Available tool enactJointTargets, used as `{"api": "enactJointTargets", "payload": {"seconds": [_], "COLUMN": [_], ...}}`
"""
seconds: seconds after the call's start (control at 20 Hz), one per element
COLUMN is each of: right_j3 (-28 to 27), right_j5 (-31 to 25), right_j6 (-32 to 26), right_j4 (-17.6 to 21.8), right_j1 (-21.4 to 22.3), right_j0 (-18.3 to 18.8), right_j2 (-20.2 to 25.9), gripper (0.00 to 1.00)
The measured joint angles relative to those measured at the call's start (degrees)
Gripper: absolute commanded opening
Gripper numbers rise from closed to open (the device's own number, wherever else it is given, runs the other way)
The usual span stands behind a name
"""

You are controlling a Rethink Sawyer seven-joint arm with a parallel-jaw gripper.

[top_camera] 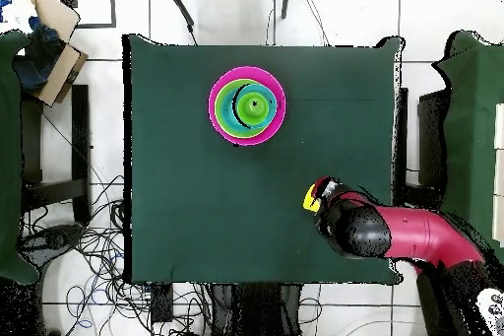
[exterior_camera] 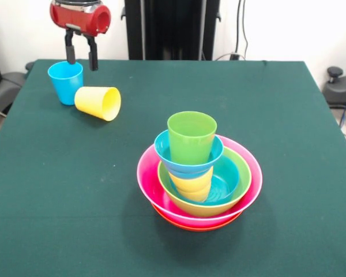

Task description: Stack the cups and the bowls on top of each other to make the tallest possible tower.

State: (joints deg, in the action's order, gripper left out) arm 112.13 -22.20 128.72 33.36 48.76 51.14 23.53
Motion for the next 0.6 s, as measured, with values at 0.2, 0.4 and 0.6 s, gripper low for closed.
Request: {"api": "enactJointTargets", "payload": {"seconds": [0.2,0.4,0.6], "right_j3": [-0.43,-2.41,-4.09], "right_j5": [-2.86,-5.27,-5.26], "right_j6": [0.00,0.00,0.00], "right_j4": [-0.08,0.43,1.91], "right_j1": [0.01,-3.10,-7.53], "right_j0": [-0.02,-0.55,-0.82], "right_j2": [-0.27,-1.84,-2.86], "gripper": [1.00,1.00,1.00]}}
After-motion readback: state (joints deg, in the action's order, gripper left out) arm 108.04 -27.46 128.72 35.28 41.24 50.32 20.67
